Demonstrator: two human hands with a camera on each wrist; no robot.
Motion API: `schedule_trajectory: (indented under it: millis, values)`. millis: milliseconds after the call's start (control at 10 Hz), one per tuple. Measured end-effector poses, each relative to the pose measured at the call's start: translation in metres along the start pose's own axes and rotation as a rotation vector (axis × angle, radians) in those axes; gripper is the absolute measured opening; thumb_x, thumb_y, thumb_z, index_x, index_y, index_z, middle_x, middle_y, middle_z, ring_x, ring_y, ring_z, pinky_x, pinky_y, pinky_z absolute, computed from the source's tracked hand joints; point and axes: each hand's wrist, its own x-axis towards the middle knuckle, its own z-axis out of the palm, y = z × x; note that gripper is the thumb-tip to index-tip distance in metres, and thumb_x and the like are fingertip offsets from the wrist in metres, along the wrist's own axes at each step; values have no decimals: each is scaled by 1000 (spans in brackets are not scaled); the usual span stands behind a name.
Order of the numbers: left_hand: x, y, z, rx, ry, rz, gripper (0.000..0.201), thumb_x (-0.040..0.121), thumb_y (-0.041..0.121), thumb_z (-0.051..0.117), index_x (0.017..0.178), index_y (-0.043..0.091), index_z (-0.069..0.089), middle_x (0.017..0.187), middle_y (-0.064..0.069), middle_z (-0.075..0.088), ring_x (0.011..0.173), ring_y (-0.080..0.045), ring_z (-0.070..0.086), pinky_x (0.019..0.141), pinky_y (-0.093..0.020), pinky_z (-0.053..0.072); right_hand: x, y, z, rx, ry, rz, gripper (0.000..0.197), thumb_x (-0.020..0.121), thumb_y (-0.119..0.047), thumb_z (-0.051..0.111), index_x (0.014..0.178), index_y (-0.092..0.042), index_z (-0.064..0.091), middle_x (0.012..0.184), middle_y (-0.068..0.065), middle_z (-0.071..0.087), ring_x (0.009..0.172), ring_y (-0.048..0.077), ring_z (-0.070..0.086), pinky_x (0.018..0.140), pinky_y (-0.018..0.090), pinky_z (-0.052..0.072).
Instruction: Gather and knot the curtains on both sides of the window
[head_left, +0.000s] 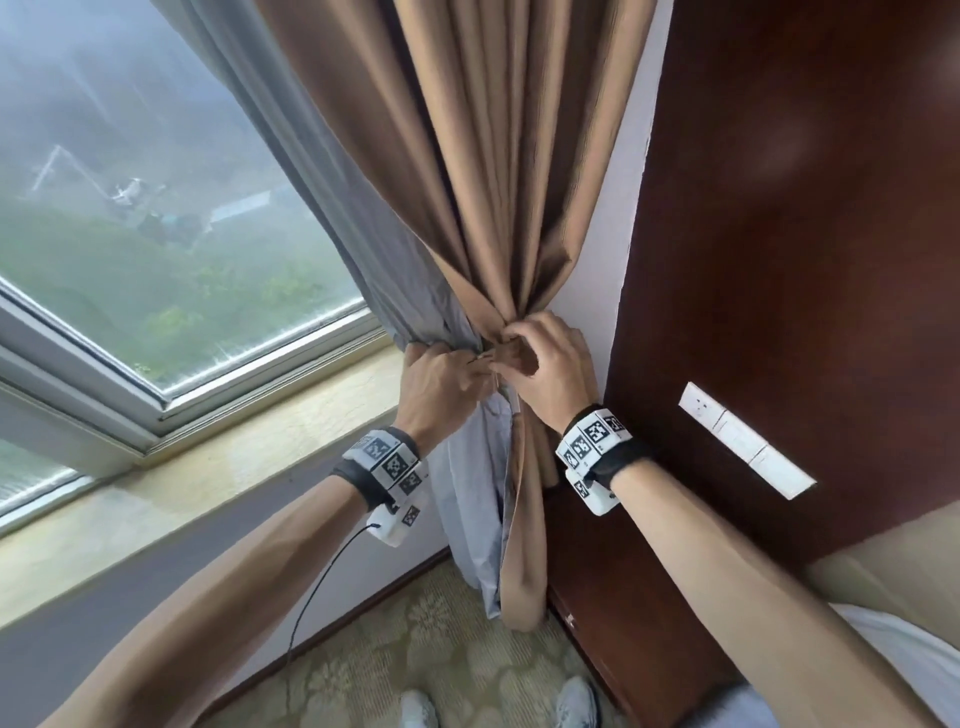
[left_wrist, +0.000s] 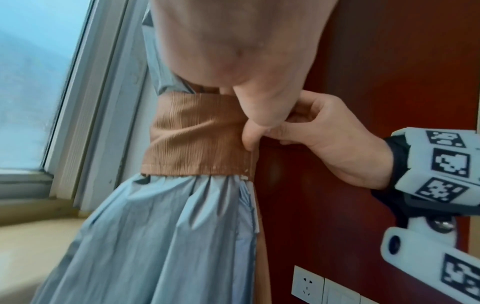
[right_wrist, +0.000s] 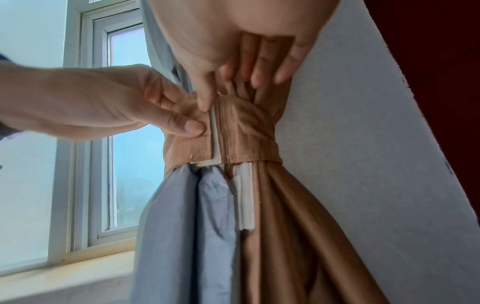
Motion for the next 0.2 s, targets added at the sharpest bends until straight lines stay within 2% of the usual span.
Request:
schedule_trajectory:
  millis: [100, 200]
  values:
    - [1, -7, -11, -72, -10, 77, 32, 94, 44, 57, 95, 20, 78, 90, -2, 78, 88, -27, 68, 88, -37, 37, 2, -13, -2, 35, -6, 249, 70, 71, -43, 94, 125, -16, 58, 119, 1, 63, 107, 24, 62, 91, 46, 53]
    - [-1, -22, -31, -81, 70, 179, 20, 98, 32, 65, 112, 22, 75, 108, 4, 78, 102, -20, 68, 95, -34, 43, 6, -20, -1, 1, -62, 337, 61, 80, -40, 88, 125, -16, 55, 119, 4, 60, 104, 28, 63, 88, 53, 56]
